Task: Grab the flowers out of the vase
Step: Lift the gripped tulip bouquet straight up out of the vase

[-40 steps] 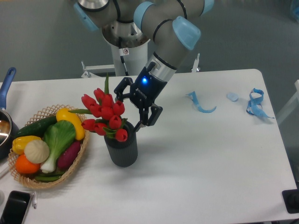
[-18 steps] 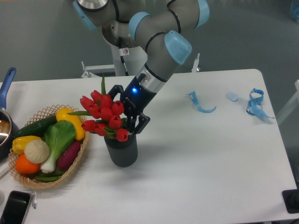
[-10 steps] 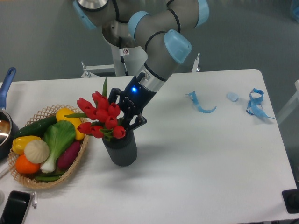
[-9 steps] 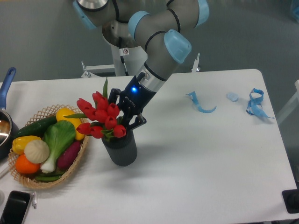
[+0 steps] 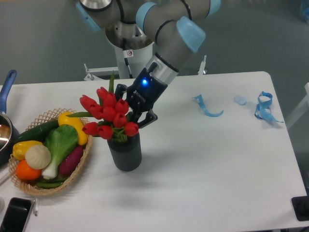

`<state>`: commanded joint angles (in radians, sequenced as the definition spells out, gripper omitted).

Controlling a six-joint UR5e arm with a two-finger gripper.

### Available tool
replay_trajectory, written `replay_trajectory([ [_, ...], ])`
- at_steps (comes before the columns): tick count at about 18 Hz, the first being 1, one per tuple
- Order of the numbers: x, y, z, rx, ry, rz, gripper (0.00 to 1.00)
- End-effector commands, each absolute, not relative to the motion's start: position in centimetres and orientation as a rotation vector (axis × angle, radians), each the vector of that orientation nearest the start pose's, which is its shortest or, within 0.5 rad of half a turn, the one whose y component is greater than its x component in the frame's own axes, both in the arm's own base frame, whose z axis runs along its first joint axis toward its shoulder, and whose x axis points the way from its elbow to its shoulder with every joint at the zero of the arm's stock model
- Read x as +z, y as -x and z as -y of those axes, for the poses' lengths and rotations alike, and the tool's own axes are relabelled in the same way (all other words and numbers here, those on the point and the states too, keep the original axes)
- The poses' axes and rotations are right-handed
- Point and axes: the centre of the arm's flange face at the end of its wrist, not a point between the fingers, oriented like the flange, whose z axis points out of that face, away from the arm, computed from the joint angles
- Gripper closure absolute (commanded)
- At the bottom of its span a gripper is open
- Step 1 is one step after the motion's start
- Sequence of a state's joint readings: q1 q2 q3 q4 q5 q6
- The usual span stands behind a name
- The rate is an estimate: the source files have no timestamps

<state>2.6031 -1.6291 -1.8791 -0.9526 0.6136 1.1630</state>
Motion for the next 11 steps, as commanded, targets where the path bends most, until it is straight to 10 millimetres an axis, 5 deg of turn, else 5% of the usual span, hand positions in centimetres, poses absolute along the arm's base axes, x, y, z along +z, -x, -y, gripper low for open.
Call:
replay_trajectory([
  [4,44.0,32.5,-42.9,-0.254,2.093,-0.252,0.52],
  [11,45.2,32.6,-42.3,-0.288,2.048,-0.196,0.52],
])
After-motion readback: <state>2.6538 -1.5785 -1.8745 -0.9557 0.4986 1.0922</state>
